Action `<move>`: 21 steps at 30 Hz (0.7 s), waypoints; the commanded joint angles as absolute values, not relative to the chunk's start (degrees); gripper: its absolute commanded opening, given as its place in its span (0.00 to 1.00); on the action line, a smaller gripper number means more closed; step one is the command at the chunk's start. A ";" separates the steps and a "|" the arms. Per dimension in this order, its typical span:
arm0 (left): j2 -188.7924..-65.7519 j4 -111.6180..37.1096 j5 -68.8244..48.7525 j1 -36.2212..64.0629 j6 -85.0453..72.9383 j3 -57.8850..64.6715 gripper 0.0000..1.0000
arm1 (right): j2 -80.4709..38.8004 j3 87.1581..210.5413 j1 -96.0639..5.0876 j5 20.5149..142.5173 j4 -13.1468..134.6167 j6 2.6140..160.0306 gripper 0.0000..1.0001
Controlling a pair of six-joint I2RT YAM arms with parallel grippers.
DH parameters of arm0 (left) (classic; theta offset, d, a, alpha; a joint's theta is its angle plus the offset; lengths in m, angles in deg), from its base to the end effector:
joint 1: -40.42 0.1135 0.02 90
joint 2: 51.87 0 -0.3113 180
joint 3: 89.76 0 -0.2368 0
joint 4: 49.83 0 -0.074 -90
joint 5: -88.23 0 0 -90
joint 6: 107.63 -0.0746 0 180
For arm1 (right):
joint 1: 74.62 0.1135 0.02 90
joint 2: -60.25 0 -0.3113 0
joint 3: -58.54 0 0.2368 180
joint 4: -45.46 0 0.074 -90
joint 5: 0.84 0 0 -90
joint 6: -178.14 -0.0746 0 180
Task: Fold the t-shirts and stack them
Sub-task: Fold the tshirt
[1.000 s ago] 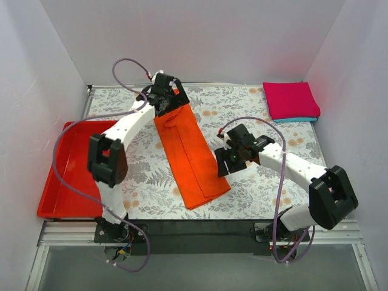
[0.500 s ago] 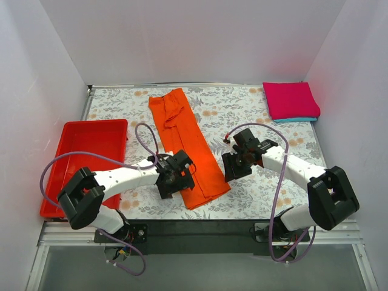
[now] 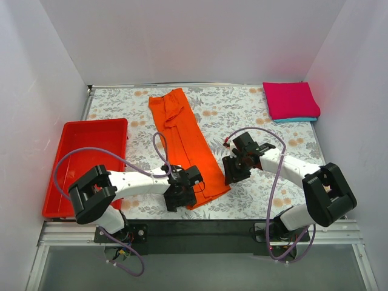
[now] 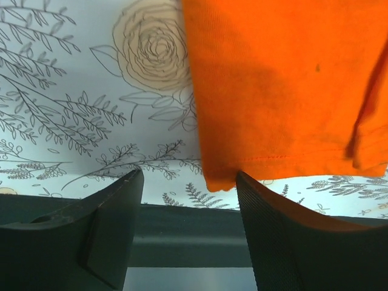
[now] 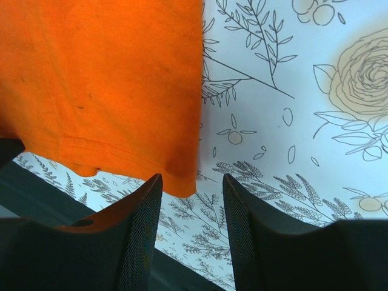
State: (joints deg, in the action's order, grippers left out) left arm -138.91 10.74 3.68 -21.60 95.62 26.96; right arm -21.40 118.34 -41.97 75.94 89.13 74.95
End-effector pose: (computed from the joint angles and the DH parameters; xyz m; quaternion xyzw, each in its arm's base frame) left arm 0.1167 -0.2045 0.1814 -0.4334 0.8986 -0.0474 0.0495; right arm 0.2058 0.1521 0.1999 -0.1881 0.9527 0.1856 0.1502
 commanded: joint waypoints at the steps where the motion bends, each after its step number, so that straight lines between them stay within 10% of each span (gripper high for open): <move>1: -139.84 11.69 3.85 -23.21 102.78 24.85 0.58 | -22.54 117.51 -42.10 73.95 86.68 74.60 0.43; 21: -144.68 10.11 3.06 -24.44 101.02 23.36 0.49 | -25.62 113.56 -41.31 70.61 85.54 74.25 0.37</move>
